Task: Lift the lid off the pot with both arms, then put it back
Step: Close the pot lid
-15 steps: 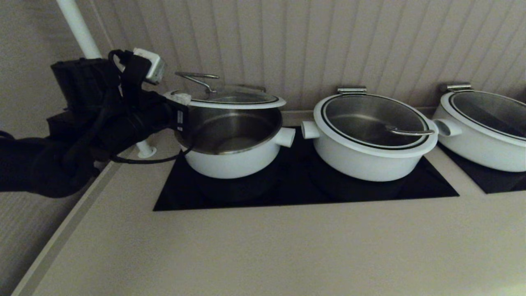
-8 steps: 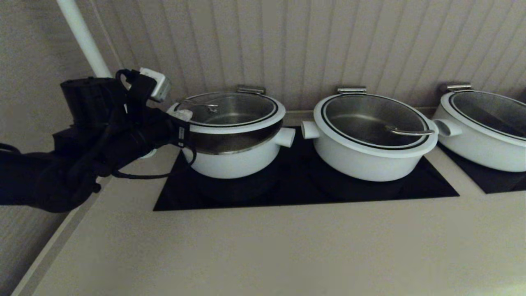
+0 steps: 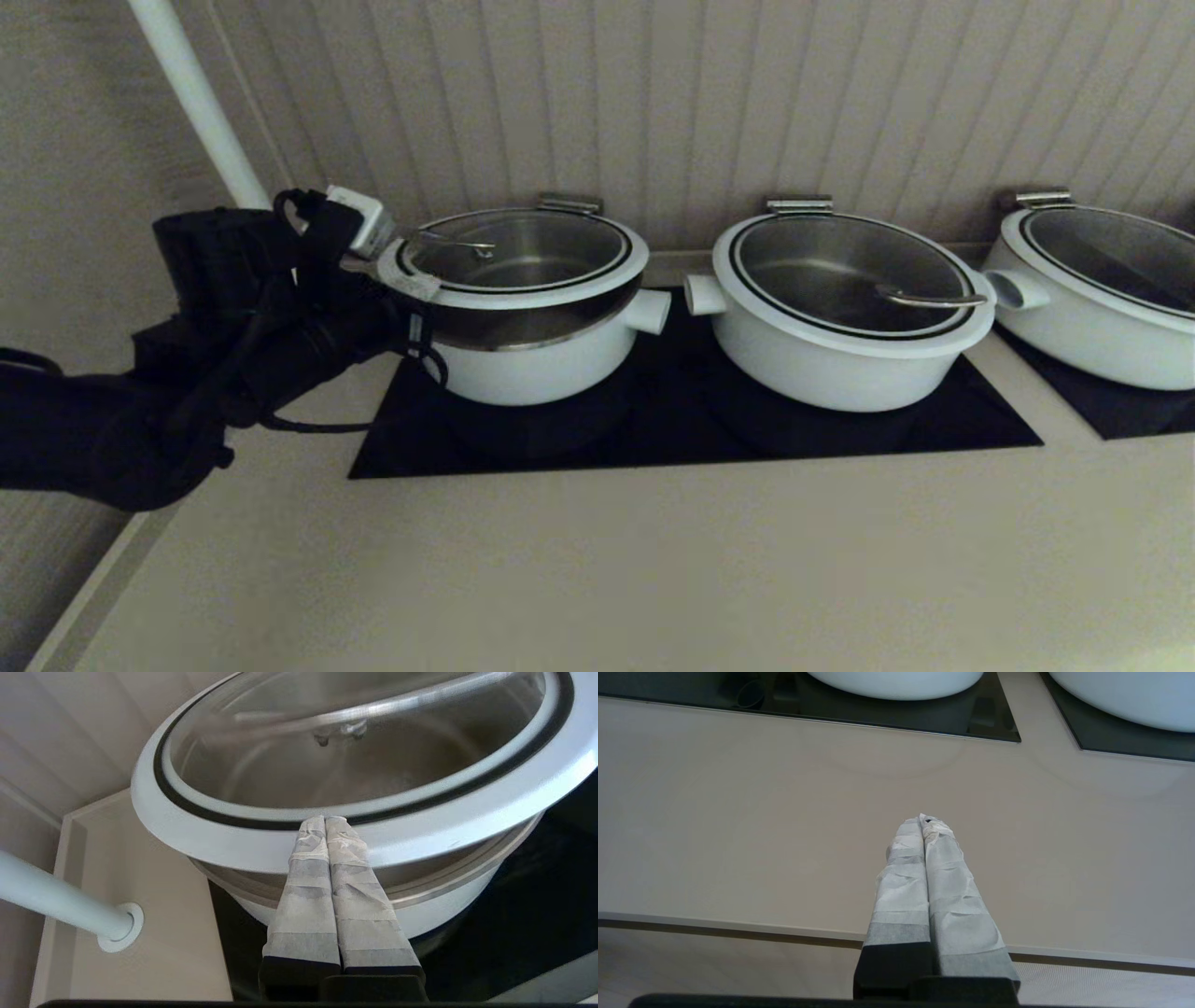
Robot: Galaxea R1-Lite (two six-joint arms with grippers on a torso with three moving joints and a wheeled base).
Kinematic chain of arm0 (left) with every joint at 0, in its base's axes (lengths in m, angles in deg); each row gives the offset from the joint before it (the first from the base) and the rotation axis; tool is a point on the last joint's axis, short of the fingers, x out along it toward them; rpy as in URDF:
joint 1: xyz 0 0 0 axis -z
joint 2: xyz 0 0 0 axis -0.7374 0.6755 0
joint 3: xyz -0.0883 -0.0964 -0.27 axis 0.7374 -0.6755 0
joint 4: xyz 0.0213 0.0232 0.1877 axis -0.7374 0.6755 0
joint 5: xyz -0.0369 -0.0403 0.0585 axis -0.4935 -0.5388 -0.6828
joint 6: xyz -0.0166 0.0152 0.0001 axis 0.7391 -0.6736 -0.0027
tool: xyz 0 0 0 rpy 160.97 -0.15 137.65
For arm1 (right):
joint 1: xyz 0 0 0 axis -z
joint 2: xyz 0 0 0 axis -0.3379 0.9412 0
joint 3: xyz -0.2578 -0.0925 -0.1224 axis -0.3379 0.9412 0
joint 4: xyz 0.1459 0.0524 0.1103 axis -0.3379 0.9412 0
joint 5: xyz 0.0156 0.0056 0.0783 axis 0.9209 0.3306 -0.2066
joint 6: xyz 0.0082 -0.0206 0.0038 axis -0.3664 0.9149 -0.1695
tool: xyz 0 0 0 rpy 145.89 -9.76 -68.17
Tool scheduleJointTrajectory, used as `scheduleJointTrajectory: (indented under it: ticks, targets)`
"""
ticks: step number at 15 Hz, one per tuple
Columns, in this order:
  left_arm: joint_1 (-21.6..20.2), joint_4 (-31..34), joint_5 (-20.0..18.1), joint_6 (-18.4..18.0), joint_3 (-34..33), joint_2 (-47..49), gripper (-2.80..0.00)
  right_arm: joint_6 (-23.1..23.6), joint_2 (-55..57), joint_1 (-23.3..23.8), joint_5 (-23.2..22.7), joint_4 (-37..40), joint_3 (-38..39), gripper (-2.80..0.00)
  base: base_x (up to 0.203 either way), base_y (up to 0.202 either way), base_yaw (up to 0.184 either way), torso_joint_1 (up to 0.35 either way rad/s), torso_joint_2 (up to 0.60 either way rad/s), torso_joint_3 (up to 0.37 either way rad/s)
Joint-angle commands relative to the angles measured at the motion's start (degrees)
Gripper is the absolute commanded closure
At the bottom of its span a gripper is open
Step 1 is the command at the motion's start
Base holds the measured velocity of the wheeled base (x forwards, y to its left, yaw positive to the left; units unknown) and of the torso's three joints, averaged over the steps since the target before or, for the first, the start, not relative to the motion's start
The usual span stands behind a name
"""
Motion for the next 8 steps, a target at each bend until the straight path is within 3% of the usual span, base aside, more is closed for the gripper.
scheduleJointTrajectory:
  ticks: [1, 4, 8]
  targets:
    - [0.0, -3.7, 0.1, -0.3, -1.5, 1.7, 0.0, 0.1, 0.0, 0.0, 0.0, 0.0, 0.0, 0.0, 0.0, 0.0, 0.0, 0.0, 0.0, 0.0]
    - [0.0, -11.2, 0.3, -0.6, -3.4, 4.5, 0.0, 0.1, 0.0, 0.0, 0.0, 0.0, 0.0, 0.0, 0.0, 0.0, 0.0, 0.0, 0.0, 0.0]
    - [0.0, -11.9, 2.3, -0.7, -3.7, 6.2, 0.0, 0.1, 0.0, 0.0, 0.0, 0.0, 0.0, 0.0, 0.0, 0.0, 0.0, 0.0, 0.0, 0.0]
